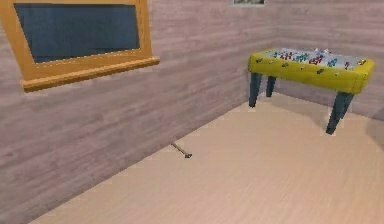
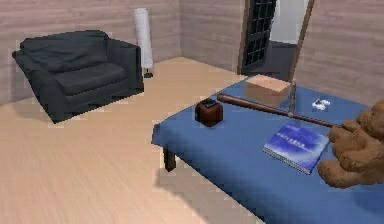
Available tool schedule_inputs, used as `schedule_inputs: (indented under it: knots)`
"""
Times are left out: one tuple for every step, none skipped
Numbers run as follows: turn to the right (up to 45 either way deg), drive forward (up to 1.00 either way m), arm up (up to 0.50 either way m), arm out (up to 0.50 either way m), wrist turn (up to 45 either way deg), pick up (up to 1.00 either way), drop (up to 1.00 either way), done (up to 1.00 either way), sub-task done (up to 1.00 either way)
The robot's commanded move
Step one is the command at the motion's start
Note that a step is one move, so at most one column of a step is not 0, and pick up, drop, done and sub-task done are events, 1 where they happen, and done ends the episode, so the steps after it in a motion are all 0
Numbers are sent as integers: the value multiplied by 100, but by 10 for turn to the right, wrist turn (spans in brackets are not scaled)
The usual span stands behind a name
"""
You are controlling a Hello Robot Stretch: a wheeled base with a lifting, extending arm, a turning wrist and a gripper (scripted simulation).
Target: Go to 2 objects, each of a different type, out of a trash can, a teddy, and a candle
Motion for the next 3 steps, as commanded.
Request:
schedule_inputs:
  knots:
    - [300,0,0,0,0,0,0,0,0]
    - [0,70,0,0,0,0,0,0,0]
    - [420,0,0,0,0,0,0,0,0]
